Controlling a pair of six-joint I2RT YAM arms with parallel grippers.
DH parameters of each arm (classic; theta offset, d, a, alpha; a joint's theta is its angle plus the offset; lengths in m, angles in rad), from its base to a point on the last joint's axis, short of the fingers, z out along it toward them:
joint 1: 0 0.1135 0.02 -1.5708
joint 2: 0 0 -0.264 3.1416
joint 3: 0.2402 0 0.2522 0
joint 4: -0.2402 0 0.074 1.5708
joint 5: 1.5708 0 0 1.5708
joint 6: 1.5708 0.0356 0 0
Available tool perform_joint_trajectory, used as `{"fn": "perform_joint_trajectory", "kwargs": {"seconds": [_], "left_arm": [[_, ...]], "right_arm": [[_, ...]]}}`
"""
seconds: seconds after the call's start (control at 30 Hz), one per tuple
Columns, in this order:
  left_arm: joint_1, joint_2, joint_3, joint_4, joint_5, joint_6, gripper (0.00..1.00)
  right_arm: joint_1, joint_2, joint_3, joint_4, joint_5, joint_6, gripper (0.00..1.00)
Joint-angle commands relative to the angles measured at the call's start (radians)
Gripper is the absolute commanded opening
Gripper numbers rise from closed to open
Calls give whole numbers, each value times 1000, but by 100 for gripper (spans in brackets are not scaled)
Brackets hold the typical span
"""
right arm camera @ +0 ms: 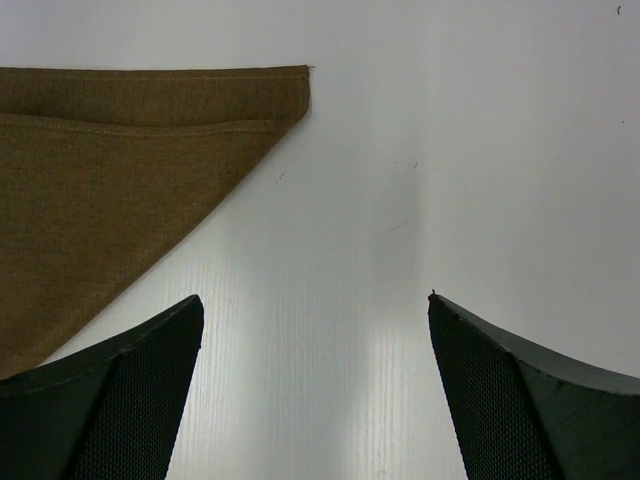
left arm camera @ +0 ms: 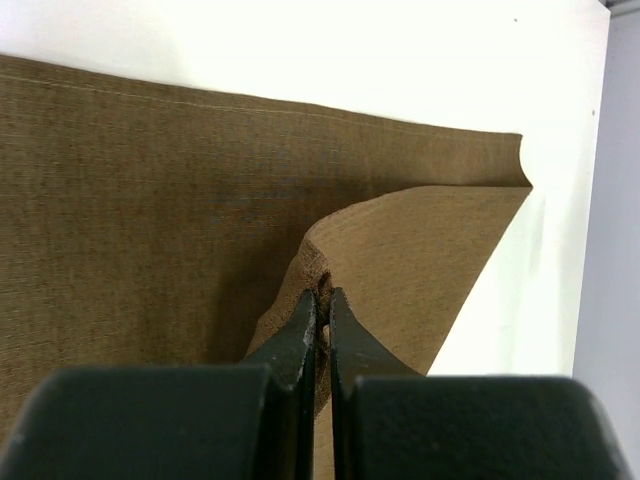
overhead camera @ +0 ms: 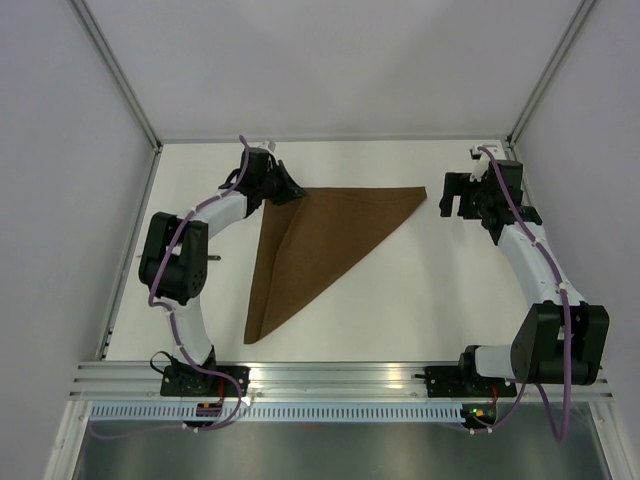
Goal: Fold the napkin, place the utensils inside, and roll it up
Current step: Fold the napkin
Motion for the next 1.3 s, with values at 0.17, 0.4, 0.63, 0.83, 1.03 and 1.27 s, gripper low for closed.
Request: {"fn": "perform_joint_trajectory", "kwargs": {"seconds": [0.17,0.4,0.63,0.83,1.03,1.27], "left_arm": [[43,23,68,-24,50,-42,2],[75,32,107,-50,57,-35,2],[88,38,124,-63,57,-33,2],[97,46,127,-63,59,-33,2],[109,49,128,-63,59,-31,2],[124,50,130,-63,64,-30,2]], "right_arm": [[-2,15,43,-24,0,-3,98],[-2,23,43,-24,-2,-1,98],[-2,26,43,-27,-8,-3,98],[-4,28,45,-29,-10,-3,98],[-4,29,45,-32,-10,-3,98],[-2,32,45,-32,-10,-1,98]]}}
